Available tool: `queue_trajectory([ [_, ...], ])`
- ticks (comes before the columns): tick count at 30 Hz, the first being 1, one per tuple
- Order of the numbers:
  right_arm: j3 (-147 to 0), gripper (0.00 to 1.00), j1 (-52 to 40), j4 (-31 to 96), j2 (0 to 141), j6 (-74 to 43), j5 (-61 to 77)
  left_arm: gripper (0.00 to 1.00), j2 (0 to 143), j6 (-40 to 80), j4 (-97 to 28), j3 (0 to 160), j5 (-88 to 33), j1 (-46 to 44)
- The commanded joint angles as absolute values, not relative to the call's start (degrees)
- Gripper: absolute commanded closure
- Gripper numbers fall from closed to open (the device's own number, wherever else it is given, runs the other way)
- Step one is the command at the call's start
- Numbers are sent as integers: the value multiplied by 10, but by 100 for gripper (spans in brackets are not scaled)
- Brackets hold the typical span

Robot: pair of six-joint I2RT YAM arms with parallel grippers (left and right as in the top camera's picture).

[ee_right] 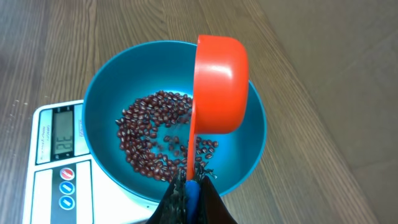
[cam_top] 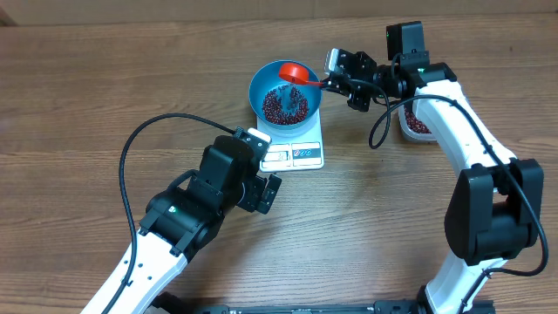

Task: Scoop item into bowl and weigh 150g on scale
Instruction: 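Move the empty red cup with the right gripper back to the bean tub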

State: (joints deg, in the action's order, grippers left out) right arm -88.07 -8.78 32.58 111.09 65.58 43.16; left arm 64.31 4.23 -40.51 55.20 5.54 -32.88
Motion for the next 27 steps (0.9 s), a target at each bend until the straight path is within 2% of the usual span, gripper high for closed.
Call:
queue_trajectory([
  [1, -897, 96, -93, 324, 1111, 667, 432, 0, 645, 32, -403, 552, 48, -326],
  [7, -897, 97, -93, 330, 1108, 653, 435, 0, 645, 32, -403, 552, 48, -326],
  [16, -897, 96, -92, 340, 1039, 458, 423, 0, 645, 32, -403, 552, 48, -326],
  [23, -897, 96, -84, 408, 941, 287, 291, 1, 645, 32, -403, 552, 48, -326],
  [27, -897, 96, -76, 474, 882, 246, 187, 0, 645, 32, -403, 552, 48, -326],
])
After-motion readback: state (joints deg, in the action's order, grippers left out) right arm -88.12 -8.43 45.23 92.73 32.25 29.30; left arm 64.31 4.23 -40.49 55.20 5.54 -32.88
